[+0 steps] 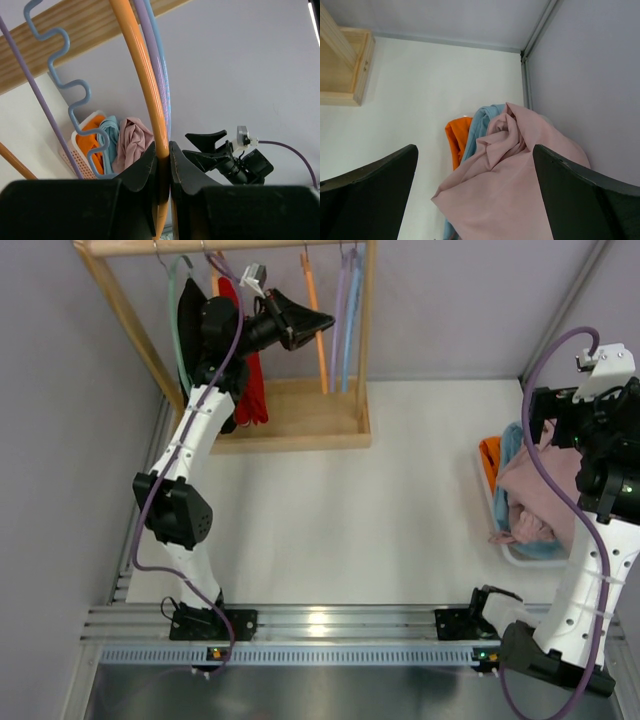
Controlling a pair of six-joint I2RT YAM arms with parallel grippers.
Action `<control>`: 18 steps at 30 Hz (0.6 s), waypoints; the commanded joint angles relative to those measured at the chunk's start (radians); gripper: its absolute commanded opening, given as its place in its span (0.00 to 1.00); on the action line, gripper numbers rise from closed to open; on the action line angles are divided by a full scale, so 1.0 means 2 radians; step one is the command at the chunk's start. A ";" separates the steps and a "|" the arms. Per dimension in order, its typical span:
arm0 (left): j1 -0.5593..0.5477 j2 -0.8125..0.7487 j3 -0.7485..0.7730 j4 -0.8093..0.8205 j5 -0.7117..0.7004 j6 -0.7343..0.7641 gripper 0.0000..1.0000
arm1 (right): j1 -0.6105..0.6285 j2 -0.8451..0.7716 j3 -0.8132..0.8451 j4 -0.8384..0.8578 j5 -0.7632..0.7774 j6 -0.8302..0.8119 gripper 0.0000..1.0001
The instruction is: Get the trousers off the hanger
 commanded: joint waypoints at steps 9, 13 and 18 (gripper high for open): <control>-0.036 0.015 0.027 0.030 0.007 0.029 0.04 | 0.001 -0.015 -0.003 0.002 -0.005 -0.001 0.99; -0.035 0.000 0.027 -0.003 -0.017 0.063 0.25 | 0.000 -0.016 -0.001 -0.001 -0.008 0.001 0.99; -0.026 -0.030 0.011 -0.057 -0.050 0.101 0.45 | 0.001 -0.019 0.000 0.000 -0.013 0.001 0.99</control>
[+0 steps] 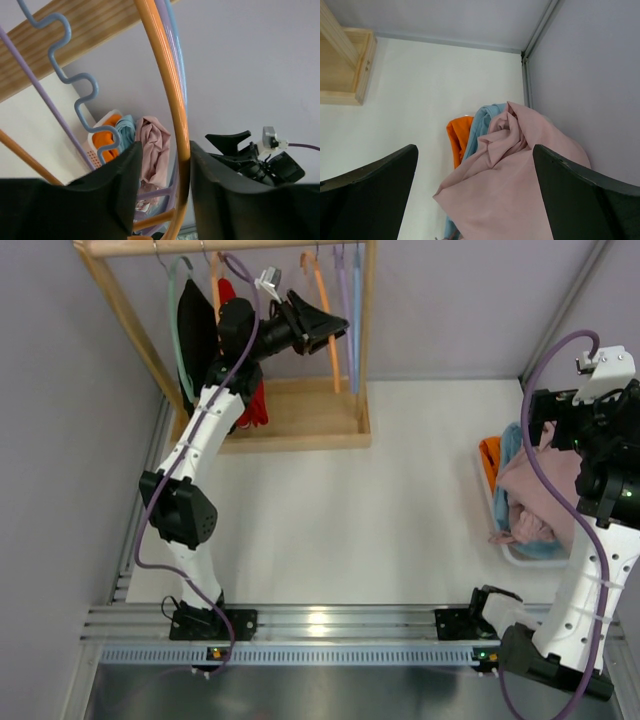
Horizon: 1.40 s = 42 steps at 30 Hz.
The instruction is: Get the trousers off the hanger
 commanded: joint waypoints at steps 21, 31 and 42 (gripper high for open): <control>0.026 -0.240 -0.118 -0.239 -0.088 0.272 0.99 | 0.001 -0.020 -0.002 -0.007 -0.081 -0.010 0.99; 0.025 -0.356 -0.198 -0.480 -0.125 0.498 0.99 | 0.026 -0.020 -0.049 -0.001 -0.163 0.051 0.99; 0.079 -0.527 -0.342 -0.545 -0.156 0.599 0.99 | 0.145 -0.079 -0.191 0.038 -0.131 0.070 0.99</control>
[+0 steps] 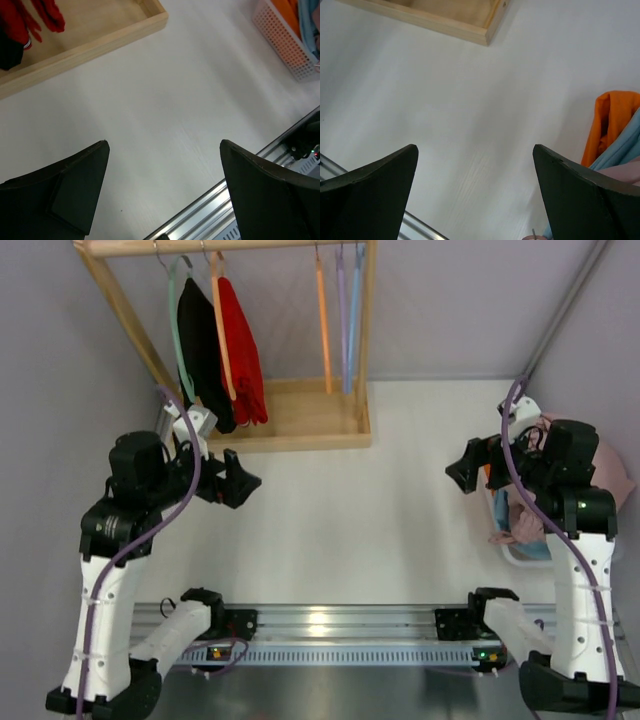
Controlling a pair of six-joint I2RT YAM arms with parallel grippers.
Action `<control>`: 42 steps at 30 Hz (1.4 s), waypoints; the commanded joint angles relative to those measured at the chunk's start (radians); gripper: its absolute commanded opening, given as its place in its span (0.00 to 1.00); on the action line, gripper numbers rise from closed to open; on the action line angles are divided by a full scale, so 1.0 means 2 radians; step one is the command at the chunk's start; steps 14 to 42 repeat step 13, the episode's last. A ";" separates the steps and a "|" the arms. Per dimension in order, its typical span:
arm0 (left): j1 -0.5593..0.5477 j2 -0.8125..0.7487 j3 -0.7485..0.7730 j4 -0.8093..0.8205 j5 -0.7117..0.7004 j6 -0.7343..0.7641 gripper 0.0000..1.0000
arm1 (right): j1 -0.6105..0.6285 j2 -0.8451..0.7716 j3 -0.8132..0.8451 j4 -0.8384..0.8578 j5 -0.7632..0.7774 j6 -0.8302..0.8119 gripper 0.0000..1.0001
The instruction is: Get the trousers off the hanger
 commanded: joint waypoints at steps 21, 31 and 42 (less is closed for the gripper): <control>0.050 -0.071 -0.045 -0.049 -0.130 0.071 0.99 | 0.023 -0.053 -0.058 0.028 0.016 -0.024 0.99; 0.050 -0.071 -0.045 -0.049 -0.130 0.071 0.99 | 0.023 -0.053 -0.058 0.028 0.016 -0.024 0.99; 0.050 -0.071 -0.045 -0.049 -0.130 0.071 0.99 | 0.023 -0.053 -0.058 0.028 0.016 -0.024 0.99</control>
